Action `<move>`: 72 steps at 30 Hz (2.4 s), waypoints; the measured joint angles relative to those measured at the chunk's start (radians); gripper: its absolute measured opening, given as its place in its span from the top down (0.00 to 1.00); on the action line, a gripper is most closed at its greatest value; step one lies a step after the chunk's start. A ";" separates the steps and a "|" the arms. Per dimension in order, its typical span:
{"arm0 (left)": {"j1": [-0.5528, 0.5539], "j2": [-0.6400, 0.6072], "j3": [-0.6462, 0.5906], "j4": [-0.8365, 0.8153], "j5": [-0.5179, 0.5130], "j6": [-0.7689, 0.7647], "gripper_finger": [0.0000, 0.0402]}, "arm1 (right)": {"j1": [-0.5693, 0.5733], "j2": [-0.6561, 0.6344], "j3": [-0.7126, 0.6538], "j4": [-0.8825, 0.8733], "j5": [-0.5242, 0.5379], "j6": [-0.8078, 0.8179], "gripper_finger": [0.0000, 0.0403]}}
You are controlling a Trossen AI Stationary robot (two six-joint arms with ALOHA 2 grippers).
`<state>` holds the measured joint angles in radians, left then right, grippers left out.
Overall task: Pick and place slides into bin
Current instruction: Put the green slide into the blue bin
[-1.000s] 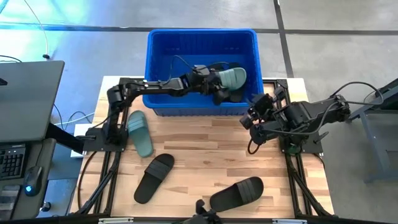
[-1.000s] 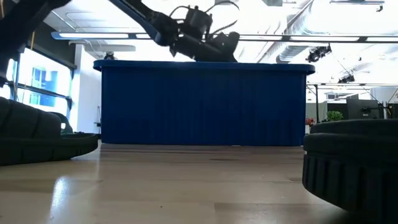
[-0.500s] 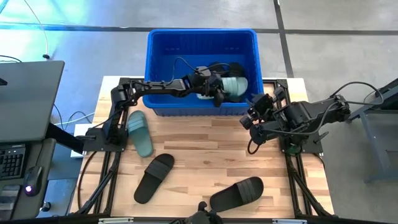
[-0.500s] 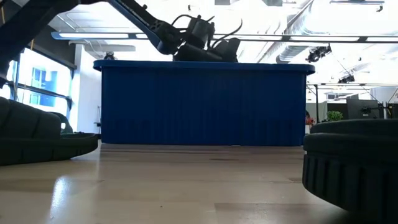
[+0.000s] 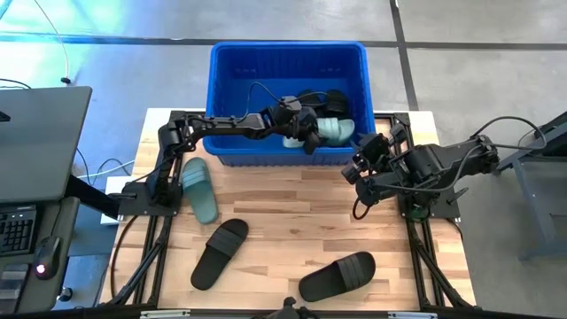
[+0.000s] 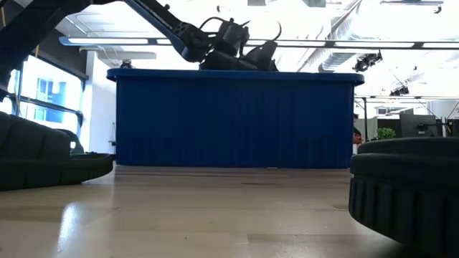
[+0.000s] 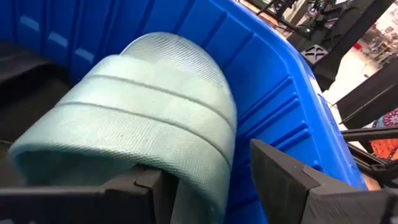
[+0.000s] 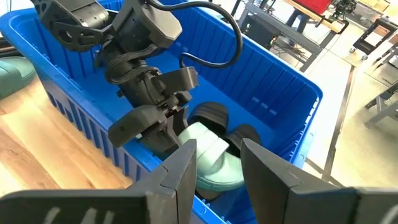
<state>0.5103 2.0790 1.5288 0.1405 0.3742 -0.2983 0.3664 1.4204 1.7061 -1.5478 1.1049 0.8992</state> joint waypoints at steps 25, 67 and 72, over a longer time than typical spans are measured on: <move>-0.005 0.002 -0.004 -0.023 0.101 -0.010 0.54 | 0.000 0.000 0.000 0.000 -0.019 0.002 0.72; 0.017 0.000 0.094 -0.405 0.329 -0.071 0.54 | 0.000 0.000 0.000 0.000 -0.008 -0.009 0.72; 0.026 -0.030 0.096 -0.390 0.262 -0.099 0.54 | 0.000 0.000 0.000 0.000 -0.043 0.007 0.72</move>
<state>0.5365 2.0492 1.6246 -0.2497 0.6363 -0.3974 0.3666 1.4208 1.7061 -1.5476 1.0620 0.9066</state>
